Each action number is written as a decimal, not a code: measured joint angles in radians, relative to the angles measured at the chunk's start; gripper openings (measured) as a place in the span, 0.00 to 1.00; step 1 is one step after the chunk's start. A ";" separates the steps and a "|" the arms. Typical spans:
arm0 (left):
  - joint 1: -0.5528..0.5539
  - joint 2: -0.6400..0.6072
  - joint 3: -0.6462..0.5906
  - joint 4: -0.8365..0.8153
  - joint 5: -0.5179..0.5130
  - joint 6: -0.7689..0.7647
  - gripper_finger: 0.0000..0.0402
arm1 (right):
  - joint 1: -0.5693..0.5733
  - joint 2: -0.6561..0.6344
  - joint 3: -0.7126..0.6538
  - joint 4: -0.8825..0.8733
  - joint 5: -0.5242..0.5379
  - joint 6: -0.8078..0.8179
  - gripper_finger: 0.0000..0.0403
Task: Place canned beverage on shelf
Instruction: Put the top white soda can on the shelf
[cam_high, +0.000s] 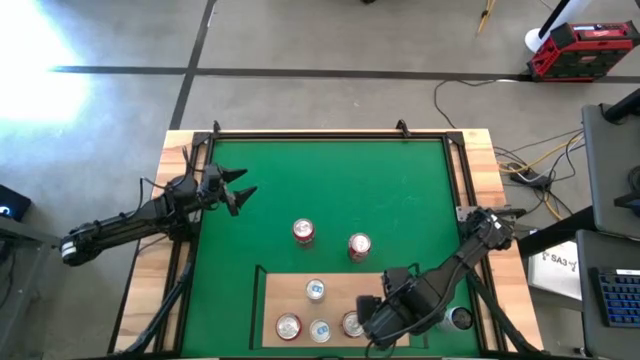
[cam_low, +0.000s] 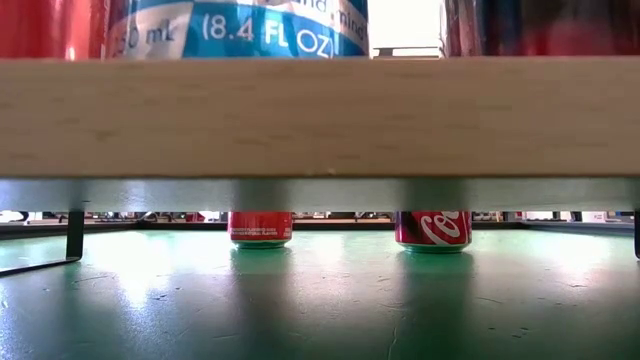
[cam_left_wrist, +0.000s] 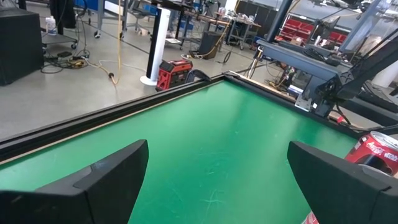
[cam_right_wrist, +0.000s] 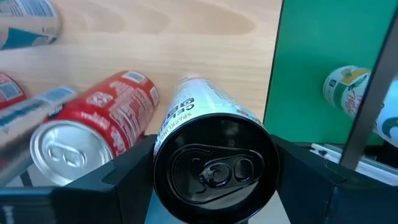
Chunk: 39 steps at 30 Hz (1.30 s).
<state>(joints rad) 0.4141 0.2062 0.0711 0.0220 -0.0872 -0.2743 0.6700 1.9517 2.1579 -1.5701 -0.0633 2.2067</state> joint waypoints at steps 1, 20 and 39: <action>0.000 0.000 0.000 0.000 0.000 0.000 0.92 | 0.003 -0.004 0.001 0.000 -0.001 0.002 0.65; 0.000 0.000 0.000 0.000 0.000 0.000 0.92 | 0.030 -0.011 -0.030 -0.002 -0.018 0.027 0.65; 0.000 0.000 0.000 0.000 0.000 0.000 0.92 | 0.030 -0.012 -0.031 0.015 -0.024 0.024 0.79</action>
<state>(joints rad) 0.4141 0.2062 0.0711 0.0223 -0.0870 -0.2743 0.7002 1.9396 2.1265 -1.5551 -0.0869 2.2312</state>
